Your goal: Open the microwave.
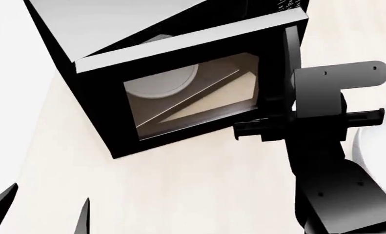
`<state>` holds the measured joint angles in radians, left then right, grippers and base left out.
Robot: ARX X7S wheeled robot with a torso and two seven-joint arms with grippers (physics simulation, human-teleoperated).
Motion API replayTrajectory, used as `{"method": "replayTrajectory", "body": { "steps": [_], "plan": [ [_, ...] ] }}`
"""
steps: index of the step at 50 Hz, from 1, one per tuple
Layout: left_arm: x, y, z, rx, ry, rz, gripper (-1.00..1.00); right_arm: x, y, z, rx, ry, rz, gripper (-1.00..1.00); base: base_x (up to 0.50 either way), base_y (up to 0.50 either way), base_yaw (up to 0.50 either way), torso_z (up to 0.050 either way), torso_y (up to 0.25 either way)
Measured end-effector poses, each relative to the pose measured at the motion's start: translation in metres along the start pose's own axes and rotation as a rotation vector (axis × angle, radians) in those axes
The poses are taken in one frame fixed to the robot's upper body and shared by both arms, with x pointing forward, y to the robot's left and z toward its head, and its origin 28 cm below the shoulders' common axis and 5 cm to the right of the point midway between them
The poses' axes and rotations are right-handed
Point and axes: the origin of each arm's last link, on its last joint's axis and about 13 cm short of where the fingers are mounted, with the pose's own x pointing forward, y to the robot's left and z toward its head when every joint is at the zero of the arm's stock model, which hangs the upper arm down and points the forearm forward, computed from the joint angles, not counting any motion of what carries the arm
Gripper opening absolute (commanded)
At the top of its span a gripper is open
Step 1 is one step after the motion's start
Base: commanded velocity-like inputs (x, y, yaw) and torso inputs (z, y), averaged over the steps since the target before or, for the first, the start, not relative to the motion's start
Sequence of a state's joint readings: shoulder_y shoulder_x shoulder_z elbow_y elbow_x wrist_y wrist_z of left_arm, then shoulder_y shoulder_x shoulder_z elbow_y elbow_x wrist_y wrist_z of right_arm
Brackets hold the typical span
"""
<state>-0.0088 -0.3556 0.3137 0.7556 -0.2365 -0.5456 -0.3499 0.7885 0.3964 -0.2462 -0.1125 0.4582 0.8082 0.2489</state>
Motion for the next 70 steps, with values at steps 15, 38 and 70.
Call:
{"method": "replayTrajectory", "body": {
  "steps": [15,38,70],
  "plan": [
    [0.0,0.0,0.0,0.003,-0.001,0.001,1.0,-0.023,0.0,-0.006,0.014,-0.003,-0.008,-1.0,0.0,0.0,0.0,0.001,0.004],
    [0.0,0.0,0.001,0.005,-0.004,0.004,1.0,-0.054,0.003,-0.017,0.052,-0.014,-0.007,-1.0,0.0,0.0,0.0,0.0,0.003],
    [0.001,0.001,0.002,0.004,-0.006,0.007,1.0,-0.067,0.014,-0.016,0.12,-0.049,0.098,1.0,0.0,0.0,0.0,0.001,0.003]
  ]
}}
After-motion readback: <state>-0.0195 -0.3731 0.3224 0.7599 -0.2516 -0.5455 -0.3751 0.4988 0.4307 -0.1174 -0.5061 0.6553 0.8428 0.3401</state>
